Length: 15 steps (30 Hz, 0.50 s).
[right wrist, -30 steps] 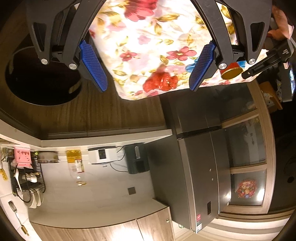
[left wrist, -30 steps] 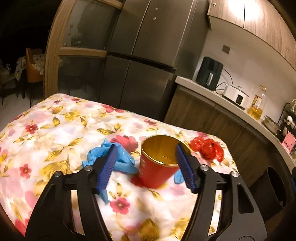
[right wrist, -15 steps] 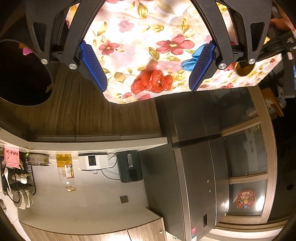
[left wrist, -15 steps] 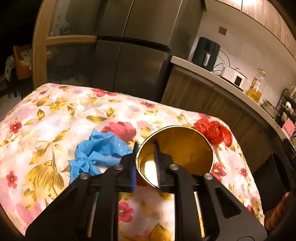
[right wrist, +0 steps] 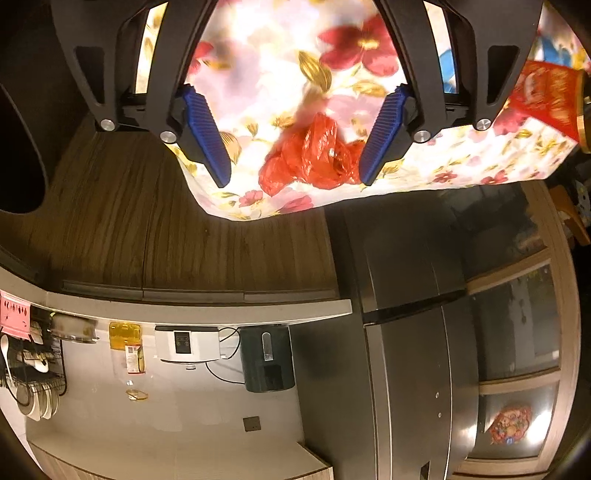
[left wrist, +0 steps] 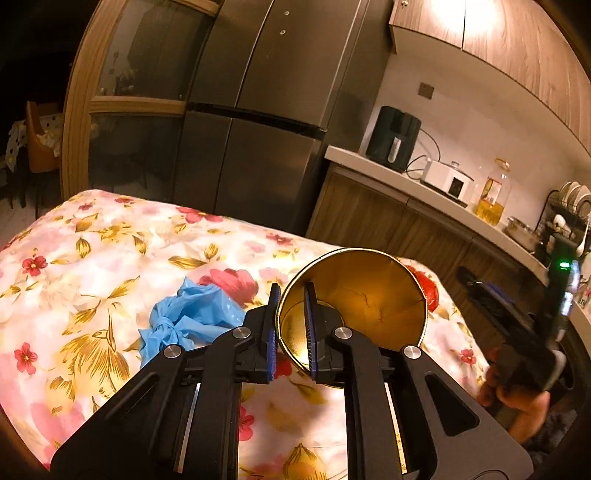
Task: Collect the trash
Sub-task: 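Grasp the red plastic bag with the right gripper while the left gripper holds the cup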
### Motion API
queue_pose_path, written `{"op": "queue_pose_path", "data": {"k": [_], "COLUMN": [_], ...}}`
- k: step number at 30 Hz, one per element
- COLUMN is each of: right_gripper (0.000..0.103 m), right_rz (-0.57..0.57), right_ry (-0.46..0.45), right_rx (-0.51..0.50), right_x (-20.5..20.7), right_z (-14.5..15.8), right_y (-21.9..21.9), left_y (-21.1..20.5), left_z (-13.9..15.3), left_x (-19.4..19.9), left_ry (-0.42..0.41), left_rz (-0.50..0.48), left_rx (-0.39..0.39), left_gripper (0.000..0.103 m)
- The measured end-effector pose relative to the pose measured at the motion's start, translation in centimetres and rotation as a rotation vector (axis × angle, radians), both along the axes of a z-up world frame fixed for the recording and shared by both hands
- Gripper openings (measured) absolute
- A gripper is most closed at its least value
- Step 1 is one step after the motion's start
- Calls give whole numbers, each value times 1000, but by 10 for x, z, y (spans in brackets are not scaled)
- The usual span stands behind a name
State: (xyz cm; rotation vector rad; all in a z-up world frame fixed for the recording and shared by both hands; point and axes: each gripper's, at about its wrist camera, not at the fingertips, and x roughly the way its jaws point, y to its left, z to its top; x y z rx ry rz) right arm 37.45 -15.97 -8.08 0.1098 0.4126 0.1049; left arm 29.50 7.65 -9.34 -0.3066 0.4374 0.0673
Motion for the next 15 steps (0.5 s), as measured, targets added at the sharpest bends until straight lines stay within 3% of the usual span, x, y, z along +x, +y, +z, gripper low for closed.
{"op": "queue_pose_path", "data": {"k": [4, 12, 15], "right_gripper": [59, 50, 40], "right_rz": [18, 34, 54], "right_ry": [72, 143, 169], "right_rx": [-1, 14, 12], "right_x": [21, 37, 42], "right_z": [-12, -29, -33], "right_y": [6, 9, 11], "left_y": [3, 3, 2], "left_z": [-1, -6, -6], "left_x": [0, 1, 1], "left_ry": [-10, -8, -12], "left_rz": [-2, -18, -20], "left_rx": [-16, -25, -26], "left_gripper": [12, 12, 12]}}
